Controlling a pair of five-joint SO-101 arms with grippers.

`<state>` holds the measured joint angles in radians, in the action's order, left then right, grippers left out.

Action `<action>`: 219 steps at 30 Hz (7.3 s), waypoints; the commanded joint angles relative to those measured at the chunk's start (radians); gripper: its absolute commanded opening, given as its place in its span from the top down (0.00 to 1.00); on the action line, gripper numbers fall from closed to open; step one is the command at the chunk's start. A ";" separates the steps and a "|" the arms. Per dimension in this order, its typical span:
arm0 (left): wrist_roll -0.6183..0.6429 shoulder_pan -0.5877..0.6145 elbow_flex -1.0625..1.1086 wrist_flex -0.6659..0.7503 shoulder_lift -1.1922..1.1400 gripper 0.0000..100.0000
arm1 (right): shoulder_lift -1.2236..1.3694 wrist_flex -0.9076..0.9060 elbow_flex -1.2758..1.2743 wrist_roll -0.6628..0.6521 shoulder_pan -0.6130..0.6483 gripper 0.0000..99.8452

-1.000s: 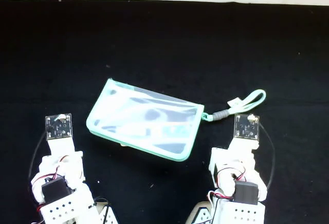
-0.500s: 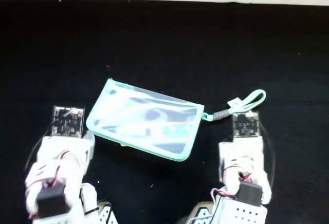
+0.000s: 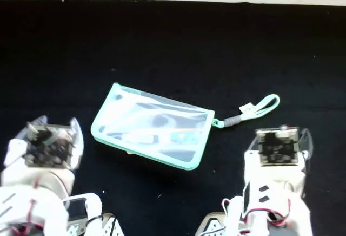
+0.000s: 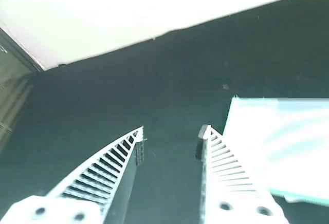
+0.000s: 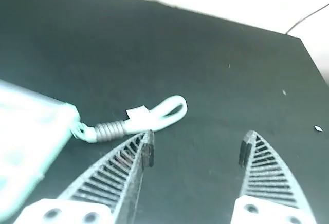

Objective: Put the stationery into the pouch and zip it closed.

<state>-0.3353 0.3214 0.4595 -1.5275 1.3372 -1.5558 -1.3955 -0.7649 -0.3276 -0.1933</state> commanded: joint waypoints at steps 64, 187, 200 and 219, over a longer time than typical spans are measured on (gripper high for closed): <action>-0.006 -0.097 -0.183 0.002 -1.013 0.80 | 2.011 0.496 0.765 0.552 -0.116 0.66; -0.376 -0.361 0.585 -0.015 0.005 0.99 | 1.618 0.591 1.819 0.095 1.142 0.99; -0.373 -0.641 0.774 0.479 0.004 0.99 | 1.747 0.588 1.977 0.034 1.237 0.99; -0.353 -0.673 0.713 0.295 0.015 0.99 | 1.739 0.478 1.982 0.034 1.248 0.99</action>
<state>-0.6974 -0.3322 1.3265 -1.0441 1.3449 0.1964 -0.9152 1.1822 -0.2831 1.0817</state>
